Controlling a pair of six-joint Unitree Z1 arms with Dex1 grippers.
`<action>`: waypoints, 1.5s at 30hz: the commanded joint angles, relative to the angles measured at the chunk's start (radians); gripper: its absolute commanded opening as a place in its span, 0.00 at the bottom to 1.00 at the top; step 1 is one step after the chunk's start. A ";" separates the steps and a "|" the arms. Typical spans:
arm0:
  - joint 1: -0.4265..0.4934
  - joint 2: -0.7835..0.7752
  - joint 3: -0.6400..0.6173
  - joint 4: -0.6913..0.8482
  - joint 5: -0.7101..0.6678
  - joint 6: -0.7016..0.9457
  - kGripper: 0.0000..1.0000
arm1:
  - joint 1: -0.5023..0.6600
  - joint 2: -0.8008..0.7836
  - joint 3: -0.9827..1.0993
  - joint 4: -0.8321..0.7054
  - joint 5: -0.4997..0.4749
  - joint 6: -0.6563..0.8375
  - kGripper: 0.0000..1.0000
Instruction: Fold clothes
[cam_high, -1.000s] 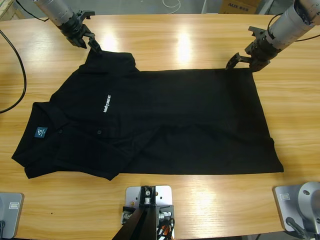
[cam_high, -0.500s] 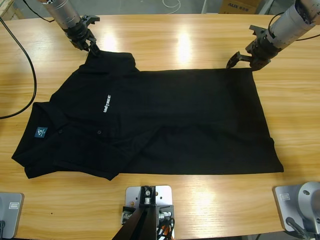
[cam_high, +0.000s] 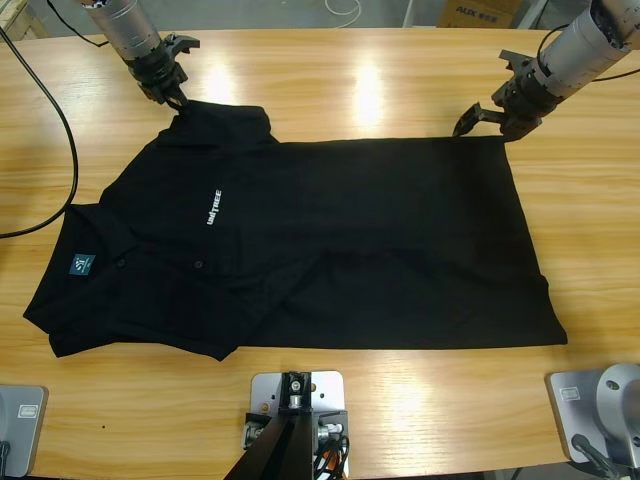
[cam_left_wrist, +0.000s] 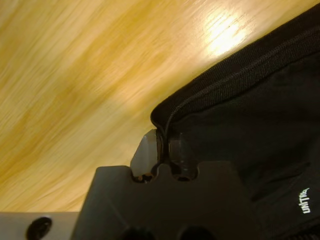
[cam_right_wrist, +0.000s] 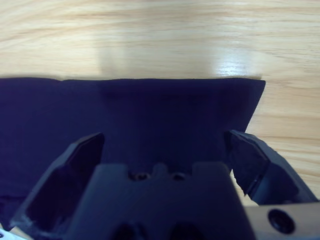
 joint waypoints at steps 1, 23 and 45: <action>-0.004 0.078 -0.017 0.033 0.000 -0.010 0.00 | -0.056 -0.010 0.008 -0.009 -0.003 -0.005 0.90; -0.015 0.093 -0.046 0.039 -0.037 -0.042 0.00 | -0.228 0.052 0.162 -0.198 0.197 0.005 0.60; -0.011 0.095 -0.049 0.039 -0.039 -0.061 0.00 | -0.228 0.171 0.182 -0.268 0.184 -0.076 0.00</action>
